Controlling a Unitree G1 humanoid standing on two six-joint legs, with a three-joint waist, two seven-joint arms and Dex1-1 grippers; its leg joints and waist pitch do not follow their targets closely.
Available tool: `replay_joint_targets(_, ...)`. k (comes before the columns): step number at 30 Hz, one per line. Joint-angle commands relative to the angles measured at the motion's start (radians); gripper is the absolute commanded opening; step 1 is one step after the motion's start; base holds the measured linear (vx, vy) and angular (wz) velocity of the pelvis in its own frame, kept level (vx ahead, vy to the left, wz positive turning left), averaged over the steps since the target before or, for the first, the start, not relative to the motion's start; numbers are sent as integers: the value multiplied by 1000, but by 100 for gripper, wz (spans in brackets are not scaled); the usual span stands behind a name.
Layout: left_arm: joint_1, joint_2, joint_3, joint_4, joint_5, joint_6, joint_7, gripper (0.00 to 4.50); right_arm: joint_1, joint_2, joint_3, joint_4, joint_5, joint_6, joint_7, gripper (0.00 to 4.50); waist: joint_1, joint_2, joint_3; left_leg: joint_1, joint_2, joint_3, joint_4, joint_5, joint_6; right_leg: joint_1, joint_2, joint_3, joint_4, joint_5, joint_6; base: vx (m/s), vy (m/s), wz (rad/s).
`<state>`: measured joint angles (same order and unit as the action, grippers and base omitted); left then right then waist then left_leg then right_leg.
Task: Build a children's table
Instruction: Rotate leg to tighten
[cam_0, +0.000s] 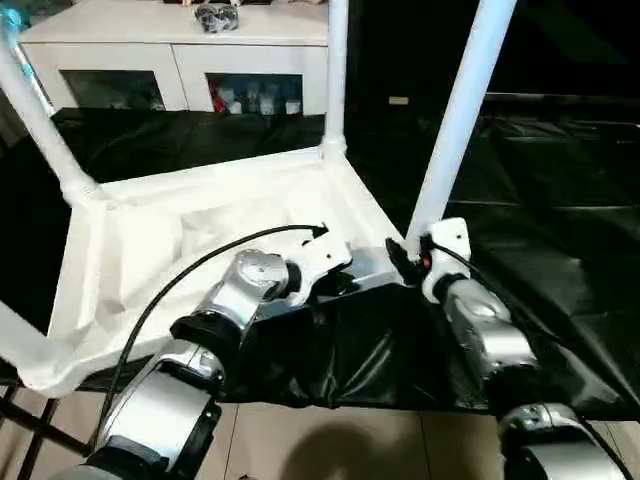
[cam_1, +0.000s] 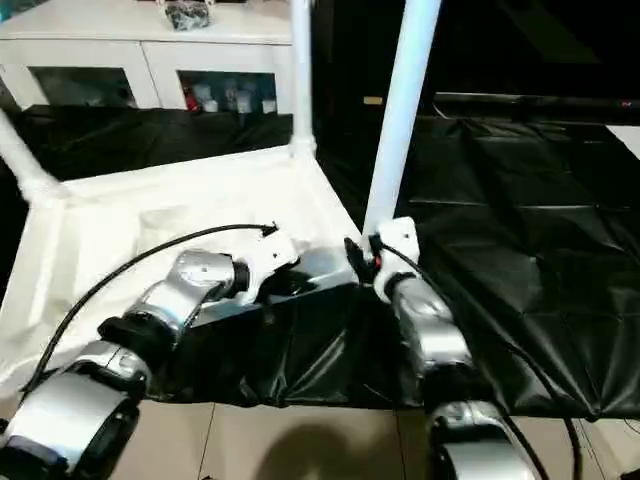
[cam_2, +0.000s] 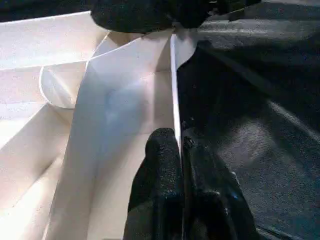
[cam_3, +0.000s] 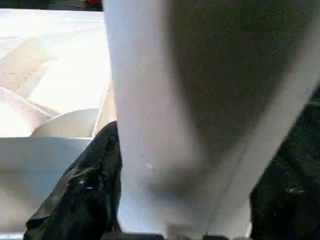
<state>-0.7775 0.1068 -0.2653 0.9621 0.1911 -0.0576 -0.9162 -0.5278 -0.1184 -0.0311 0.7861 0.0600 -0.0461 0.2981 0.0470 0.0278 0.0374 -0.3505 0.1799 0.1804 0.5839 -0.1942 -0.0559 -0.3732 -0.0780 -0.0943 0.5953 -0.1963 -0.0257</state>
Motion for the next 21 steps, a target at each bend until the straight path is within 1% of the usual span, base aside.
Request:
replay_joint_targets(1, 14, -28, -43, -11, 1, -40, -49, 0, 7, 28, 41, 9, 12, 8, 94, 361, 1, -12, -47, 1, 56, -21, -73, -235, 63, 32, -92, 63, -89, -273, -199, 0, 0, 0)
replay_joint_targets(2, 16, -16, -43, -14, -1, -45, -61, 0, 10, 18, 44, 0, 17, -2, 128, 376, 2, -12, -49, -7, 55, -21, -72, -201, 78, 40, -92, 63, -82, -227, -205, 0, 0, 0)
replay_joint_targets(3, 21, 7, -46, -18, -2, -73, -92, 0, 15, -5, 55, -15, 17, -20, 186, 376, 3, -11, -49, -9, 57, -21, -71, -176, 91, 40, -89, 61, -79, -190, -212, 0, 0, 0)
replay_joint_targets(4, 21, 7, -46, -18, -2, -73, -92, 0, 15, -5, 55, -15, 17, -20, 186, 376, 3, -12, -50, -8, 56, -21, -70, -172, 97, 40, -89, 60, -78, -179, -215, 0, 0, 0)
replay_joint_targets(5, 24, 26, -47, -20, -3, -88, -117, 0, 22, -30, 70, -29, 16, -29, 245, 394, 5, -12, -55, -9, 56, -20, -65, -142, 108, 43, -91, 61, -70, -126, -228, 0, 0, 0)
replay_joint_targets(6, 25, 30, -47, -20, -3, -90, -122, 0, 23, -35, 74, -32, 16, -31, 257, 394, 7, -11, -59, -11, 58, -20, -63, -109, 125, 46, -88, 60, -61, -60, -242, 0, 0, 0)
replay_joint_targets(7, 28, 45, -49, -23, -8, -115, -156, 0, 29, -55, 85, -44, 19, -34, 309, 394, 6, -11, -58, -12, 57, -18, -61, -99, 135, 44, -86, 60, -58, -31, -248, 0, 0, 0)
replay_joint_targets(8, 32, 75, -55, -28, -9, -137, -203, 0, 50, -98, 114, -83, 30, -42, 426, 394, 8, -12, -56, -14, 56, -17, -61, -104, 151, 46, -85, 56, -59, -24, -254, 0, 0, 0)
replay_joint_targets(9, 35, 93, -59, -31, -9, -153, -232, 0, 63, -124, 131, -106, 39, -47, 498, 394, 14, -11, -55, -14, 59, -15, -59, -120, 164, 45, -86, 54, -62, -43, -248, 0, 0, 0)
replay_joint_targets(10, 36, 104, -62, -32, -12, -165, -257, 0, 75, -142, 139, -128, 53, -45, 549, 394, 16, -10, -55, -15, 61, -15, -58, -119, 166, 44, -87, 54, -62, -50, -244, 0, 0, 0)
replay_joint_targets(11, 36, 104, -62, -32, -12, -165, -258, 0, 75, -142, 139, -128, 53, -45, 549, 394, 19, -9, -56, -14, 64, -15, -59, -117, 165, 43, -87, 54, -61, -55, -245, 0, 0, 0)
replay_joint_targets(12, 38, 128, -66, -33, -18, -181, -306, 0, 97, -177, 150, -179, 90, -22, 653, 394, 19, -9, -55, -13, 65, -15, -60, -123, 161, 42, -86, 53, -61, -62, -249, 0, 0, 0)
replay_joint_targets(13, 38, 128, -66, -33, -18, -181, -306, 0, 97, -177, 150, -179, 90, -22, 653, 394, 22, -10, -55, -13, 65, -15, -59, -128, 161, 42, -87, 54, -62, -68, -247, 0, 0, 0)
replay_joint_targets(15, 42, 148, -58, -38, -40, -196, -365, 0, 118, -219, 166, -229, 111, -15, 758, 394, 23, -9, -54, -11, 68, -16, -61, -143, 150, 40, -87, 55, -61, -81, -254, 0, 0, 0)
replay_joint_targets(16, 45, 163, -51, -46, -62, -197, -413, 0, 131, -250, 181, -262, 126, -2, 837, 394, 26, -10, -54, -11, 69, -17, -61, -145, 146, 40, -87, 55, -60, -78, -255, 0, 0, 0)
replay_joint_targets(18, 48, 171, -51, -49, -69, -199, -434, 0, 136, -264, 190, -274, 135, 15, 877, 394, 28, -8, -54, -10, 71, -17, -62, -151, 145, 40, -87, 55, -58, -70, -262, 0, 0, 0)
replay_joint_targets(20, 51, 182, -52, -51, -78, -208, -464, 0, 144, -286, 207, -294, 146, 40, 938, 359, 31, -8, -55, -9, 70, -17, -61, -150, 144, 39, -87, 55, -58, -66, -266, 0, 0, 0)
replay_joint_targets(21, 53, 187, -53, -49, -82, -214, -480, 0, 147, -297, 218, -304, 148, 50, 965, 359, 34, -9, -54, -9, 70, -16, -61, -147, 141, 39, -88, 56, -58, -68, -264, 0, 0, 0)
